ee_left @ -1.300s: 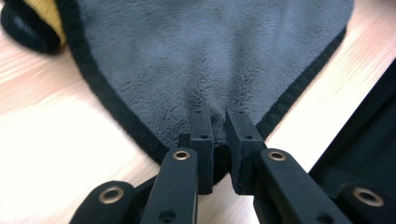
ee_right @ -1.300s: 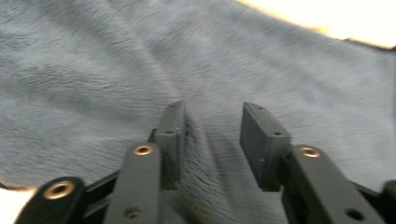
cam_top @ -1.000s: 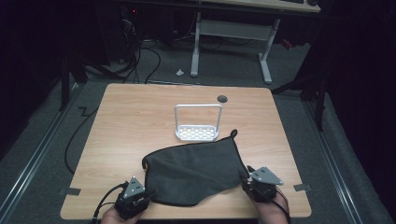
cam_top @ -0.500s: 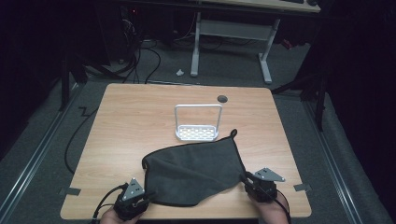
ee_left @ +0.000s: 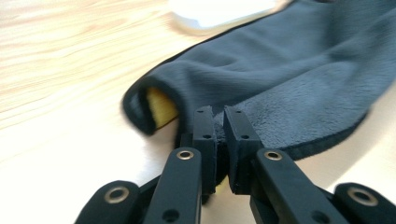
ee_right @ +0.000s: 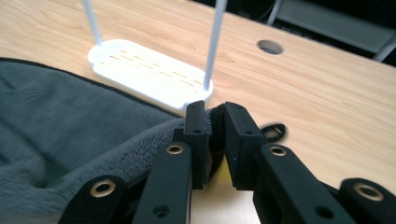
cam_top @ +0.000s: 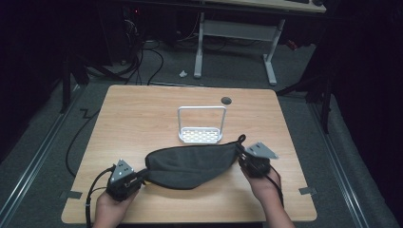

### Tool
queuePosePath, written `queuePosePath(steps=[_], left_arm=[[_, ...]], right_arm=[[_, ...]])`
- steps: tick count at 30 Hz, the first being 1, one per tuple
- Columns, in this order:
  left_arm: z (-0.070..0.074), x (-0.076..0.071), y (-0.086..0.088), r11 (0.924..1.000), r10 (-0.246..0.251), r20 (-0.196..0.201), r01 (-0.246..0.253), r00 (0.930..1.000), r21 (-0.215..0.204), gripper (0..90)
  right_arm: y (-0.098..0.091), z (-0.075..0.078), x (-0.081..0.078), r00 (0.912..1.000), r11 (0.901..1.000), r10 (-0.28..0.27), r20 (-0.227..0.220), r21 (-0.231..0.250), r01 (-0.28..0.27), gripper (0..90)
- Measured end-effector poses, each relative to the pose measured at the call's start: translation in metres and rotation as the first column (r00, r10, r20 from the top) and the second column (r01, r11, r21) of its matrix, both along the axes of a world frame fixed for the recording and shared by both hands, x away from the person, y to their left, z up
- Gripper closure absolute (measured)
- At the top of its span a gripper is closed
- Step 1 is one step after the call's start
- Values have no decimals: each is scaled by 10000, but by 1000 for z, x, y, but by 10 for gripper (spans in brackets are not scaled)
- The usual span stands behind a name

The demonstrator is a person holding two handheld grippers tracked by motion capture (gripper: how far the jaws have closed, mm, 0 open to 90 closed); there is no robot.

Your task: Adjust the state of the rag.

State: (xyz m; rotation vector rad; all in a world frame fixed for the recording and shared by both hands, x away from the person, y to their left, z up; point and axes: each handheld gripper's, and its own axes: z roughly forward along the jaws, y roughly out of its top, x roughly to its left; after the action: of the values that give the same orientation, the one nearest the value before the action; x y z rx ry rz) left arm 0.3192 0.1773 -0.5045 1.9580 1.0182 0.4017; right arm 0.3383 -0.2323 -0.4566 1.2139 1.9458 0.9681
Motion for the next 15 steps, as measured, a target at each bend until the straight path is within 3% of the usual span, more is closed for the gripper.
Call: queuePosePath(steps=[4, 7, 9, 11, 15], left_arm=[[-15, 7, 4, 9994, 300, -458, -293, 9985, 169, 834], [-20, 6, 7, 9996, 207, -673, -194, 9975, 202, 830], [-21, 6, 8, 9997, 148, -750, -132, 9971, 217, 829], [-22, 5, 7, 9995, 121, -734, -100, 9972, 288, 828], [-25, 4, 6, 9988, 35, -654, -3, 9978, 491, 827]], right_arm=[[24, -22, 48, 9963, 9996, -37, -855, -297, 12, 781], [35, -38, 65, 9912, 9988, -34, -1325, -491, -31, 725], [36, -37, 65, 9922, 9991, -44, -1249, -435, -10, 688], [31, -26, 57, 9957, 9996, -90, -924, -260, 66, 652], [11, -3, 26, 9994, 9998, -199, -274, 26, 200, 631]])
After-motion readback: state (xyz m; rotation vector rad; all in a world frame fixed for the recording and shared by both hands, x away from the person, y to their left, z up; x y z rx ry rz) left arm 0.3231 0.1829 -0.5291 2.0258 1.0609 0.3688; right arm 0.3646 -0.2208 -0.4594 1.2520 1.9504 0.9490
